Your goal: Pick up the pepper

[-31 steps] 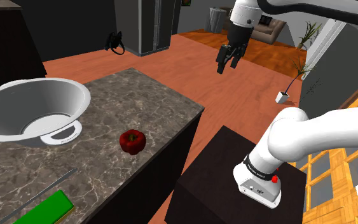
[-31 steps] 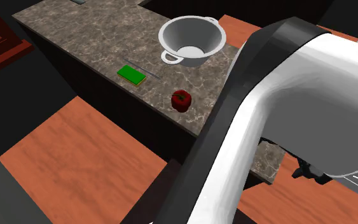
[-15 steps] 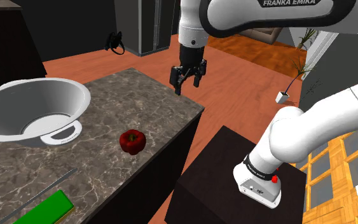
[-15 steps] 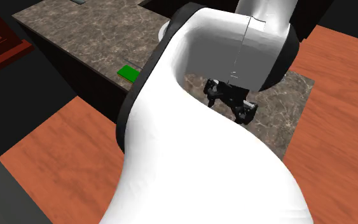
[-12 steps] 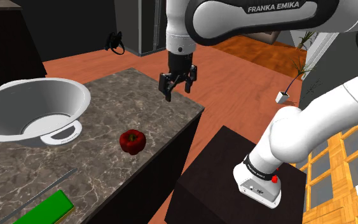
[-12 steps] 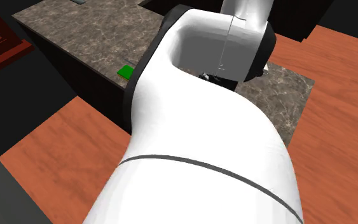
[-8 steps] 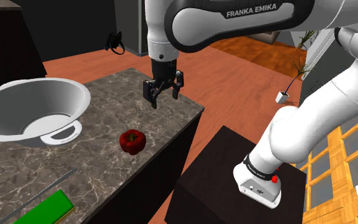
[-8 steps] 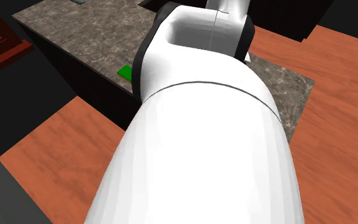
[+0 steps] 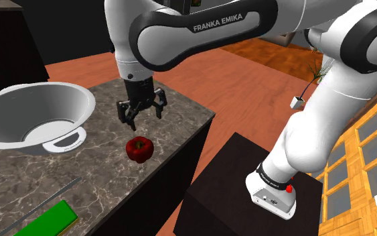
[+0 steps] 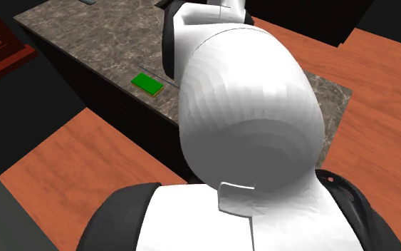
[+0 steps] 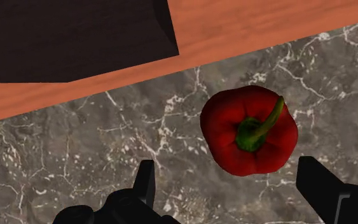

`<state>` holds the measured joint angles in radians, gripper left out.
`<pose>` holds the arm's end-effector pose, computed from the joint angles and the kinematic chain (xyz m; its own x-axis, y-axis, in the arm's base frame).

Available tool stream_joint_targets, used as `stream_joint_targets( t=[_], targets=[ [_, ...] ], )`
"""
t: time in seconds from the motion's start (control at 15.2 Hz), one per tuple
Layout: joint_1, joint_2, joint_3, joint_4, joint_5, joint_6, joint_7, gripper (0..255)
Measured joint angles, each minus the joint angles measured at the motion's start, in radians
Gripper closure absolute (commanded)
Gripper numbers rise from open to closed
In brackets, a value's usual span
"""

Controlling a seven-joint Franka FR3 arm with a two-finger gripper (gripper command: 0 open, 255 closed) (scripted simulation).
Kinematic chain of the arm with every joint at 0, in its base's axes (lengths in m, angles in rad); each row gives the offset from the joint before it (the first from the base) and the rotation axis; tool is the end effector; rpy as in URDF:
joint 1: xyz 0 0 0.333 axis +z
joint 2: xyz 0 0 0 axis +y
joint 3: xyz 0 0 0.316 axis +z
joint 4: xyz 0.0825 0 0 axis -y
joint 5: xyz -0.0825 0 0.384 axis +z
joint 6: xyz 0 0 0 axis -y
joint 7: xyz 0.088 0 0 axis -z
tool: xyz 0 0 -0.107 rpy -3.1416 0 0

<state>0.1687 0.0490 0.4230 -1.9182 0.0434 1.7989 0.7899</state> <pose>0.4579 0.3089 0.4547 0.9645 -0.2119 -0.1579 -0.2024 -0.9765 0.0739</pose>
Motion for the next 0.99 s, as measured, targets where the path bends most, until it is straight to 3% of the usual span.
stream_joint_targets(
  t=[0.26, 0.66, 0.73, 0.99],
  targets=[
    [0.032, 0.115, 0.018, 0.074, -0.033, 0.020, 0.064, 0],
    [0.036, 0.147, 0.016, 0.034, -0.046, 0.089, 0.071, 0],
    [0.036, 0.150, 0.016, 0.032, -0.047, 0.093, 0.072, 255],
    [0.037, 0.151, 0.016, 0.030, -0.047, 0.097, 0.072, 255]
  ],
)
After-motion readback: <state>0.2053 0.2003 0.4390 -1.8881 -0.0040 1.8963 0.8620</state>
